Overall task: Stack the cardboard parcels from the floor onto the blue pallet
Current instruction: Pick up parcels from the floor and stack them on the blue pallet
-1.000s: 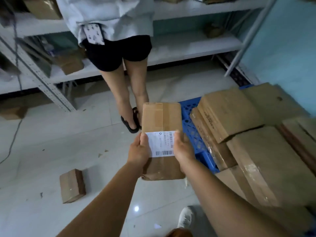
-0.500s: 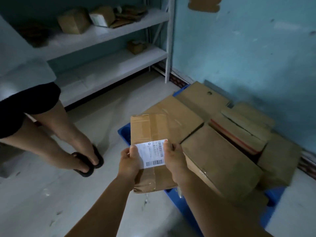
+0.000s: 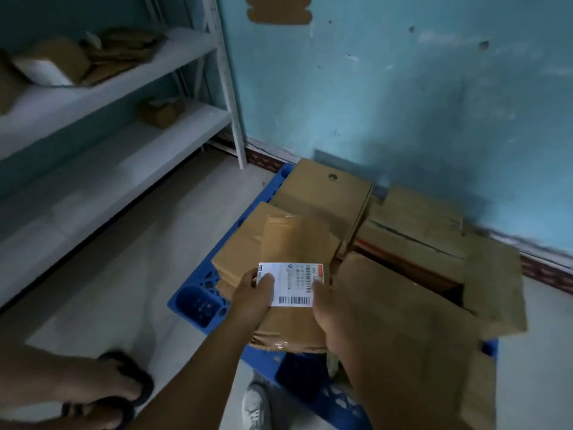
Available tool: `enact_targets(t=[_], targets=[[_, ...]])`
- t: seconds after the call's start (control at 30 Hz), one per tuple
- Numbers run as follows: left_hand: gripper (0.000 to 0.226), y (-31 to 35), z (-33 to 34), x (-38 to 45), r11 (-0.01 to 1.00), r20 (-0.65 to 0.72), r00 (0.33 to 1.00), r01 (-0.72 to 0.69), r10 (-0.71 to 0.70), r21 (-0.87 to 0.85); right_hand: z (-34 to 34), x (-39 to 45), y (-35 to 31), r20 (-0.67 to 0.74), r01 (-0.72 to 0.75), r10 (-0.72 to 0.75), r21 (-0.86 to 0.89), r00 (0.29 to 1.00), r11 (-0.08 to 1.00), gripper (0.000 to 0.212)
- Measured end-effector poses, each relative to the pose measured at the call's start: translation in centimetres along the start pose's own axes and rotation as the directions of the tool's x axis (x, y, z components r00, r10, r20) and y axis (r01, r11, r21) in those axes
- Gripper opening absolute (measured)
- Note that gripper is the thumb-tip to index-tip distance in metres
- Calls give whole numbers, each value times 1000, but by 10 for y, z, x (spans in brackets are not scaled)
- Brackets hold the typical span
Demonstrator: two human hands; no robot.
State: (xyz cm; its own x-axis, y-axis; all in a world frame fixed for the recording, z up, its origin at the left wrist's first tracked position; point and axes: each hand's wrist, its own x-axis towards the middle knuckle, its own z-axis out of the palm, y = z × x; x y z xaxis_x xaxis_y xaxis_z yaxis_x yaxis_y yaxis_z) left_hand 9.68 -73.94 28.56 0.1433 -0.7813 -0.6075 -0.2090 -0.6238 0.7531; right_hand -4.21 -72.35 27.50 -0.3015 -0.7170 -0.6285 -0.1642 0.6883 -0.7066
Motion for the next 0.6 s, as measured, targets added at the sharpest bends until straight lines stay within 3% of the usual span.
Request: enact_targets(t=[0.1, 0.2, 0.33, 0.6], targets=[[19, 18, -7, 44, 995, 56, 998, -40, 35, 96, 22, 28, -14, -67, -30, 34, 65, 997, 997, 47], [34, 28, -6, 88, 973, 118, 991, -93, 69, 211, 37, 58, -20, -134, 8, 6, 101, 991, 995, 43], [39, 33, 6, 141, 953, 198, 977, -132, 79, 271, 49, 94, -24, -102, -34, 56, 209, 993, 977, 50], [48, 23, 30, 228, 970, 243, 970, -78, 21, 230, 63, 168, -22, -80, -88, 110, 240, 991, 967, 52]])
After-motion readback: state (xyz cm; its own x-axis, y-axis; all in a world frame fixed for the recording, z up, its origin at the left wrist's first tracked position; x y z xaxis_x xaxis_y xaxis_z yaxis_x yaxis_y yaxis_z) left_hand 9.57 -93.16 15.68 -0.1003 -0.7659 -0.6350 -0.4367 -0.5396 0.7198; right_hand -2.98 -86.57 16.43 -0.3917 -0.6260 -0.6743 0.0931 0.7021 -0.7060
